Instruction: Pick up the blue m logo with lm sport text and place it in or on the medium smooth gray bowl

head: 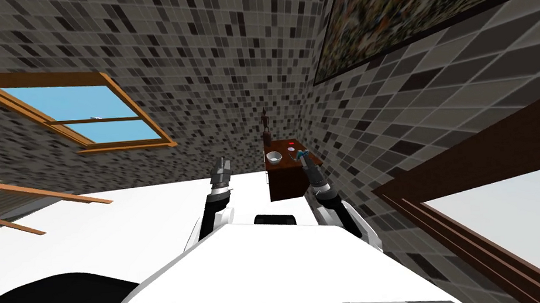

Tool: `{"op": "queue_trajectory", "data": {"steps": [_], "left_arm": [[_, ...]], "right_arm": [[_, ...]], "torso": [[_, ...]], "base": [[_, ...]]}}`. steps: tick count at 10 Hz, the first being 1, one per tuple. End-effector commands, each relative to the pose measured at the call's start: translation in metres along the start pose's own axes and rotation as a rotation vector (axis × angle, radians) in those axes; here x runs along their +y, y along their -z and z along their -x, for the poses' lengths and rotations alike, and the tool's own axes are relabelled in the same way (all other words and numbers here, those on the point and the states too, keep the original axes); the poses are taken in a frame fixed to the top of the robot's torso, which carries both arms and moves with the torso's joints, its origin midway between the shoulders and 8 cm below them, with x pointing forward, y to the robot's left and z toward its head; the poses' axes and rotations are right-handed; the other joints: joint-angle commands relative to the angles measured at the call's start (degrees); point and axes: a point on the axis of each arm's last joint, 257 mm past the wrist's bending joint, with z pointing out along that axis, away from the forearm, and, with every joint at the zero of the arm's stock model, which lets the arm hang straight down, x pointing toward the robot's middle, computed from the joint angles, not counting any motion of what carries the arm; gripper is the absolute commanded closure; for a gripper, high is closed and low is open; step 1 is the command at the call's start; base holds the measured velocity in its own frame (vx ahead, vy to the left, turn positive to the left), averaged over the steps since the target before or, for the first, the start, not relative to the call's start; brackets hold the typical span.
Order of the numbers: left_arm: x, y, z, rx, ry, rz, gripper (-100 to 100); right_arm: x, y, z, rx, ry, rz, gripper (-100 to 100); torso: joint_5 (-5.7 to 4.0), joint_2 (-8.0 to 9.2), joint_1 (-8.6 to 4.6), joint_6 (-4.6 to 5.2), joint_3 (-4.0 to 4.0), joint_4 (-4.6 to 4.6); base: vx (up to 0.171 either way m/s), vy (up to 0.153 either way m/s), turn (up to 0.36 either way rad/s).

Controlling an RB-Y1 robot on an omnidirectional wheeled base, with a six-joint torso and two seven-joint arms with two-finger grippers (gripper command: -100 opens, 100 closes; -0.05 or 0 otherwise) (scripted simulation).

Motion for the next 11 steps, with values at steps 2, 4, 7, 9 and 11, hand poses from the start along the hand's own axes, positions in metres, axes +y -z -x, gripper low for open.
{"op": "queue_trajectory", "data": {"steps": [2, 4, 7, 9, 11], "left_arm": [[0.000, 0.000, 0.000, 0.000, 0.000, 0.000, 0], [0.000, 0.000, 0.000, 0.000, 0.000, 0.000, 0], [0.000, 0.000, 0.000, 0.000, 0.000, 0.000, 0], [0.000, 0.000, 0.000, 0.000, 0.000, 0.000, 0], [0.000, 0.000, 0.000, 0.000, 0.000, 0.000, 0]], "right_arm": [[0.001, 0.004, -0.029, 0.110, 0.027, 0.037, -100], [0.000, 0.010, -0.049, 0.189, 0.046, 0.057, -100], [-0.005, 0.023, -0.070, 0.293, 0.074, 0.074, -100], [-0.010, 0.037, -0.088, 0.386, 0.096, 0.087, -100], [-0.017, 0.054, -0.105, 0.479, 0.118, 0.097, -100]], "torso": [[0.00, -0.03, -0.03, 0.04, -0.01, 0.00], [-0.01, 0.00, -0.06, 0.08, 0.00, 0.00], [-0.01, -0.01, -0.06, 0.01, 0.00, 0.00], [-0.01, -0.02, -0.05, 0.02, -0.01, 0.00], [-0.02, -0.02, -0.11, 0.03, -0.01, 0.00]], "base": [[-0.049, 0.028, 0.335], [-0.044, 0.019, 0.238], [-0.042, 0.018, 0.264], [-0.038, 0.020, 0.285], [-0.037, 0.013, 0.282]]}}
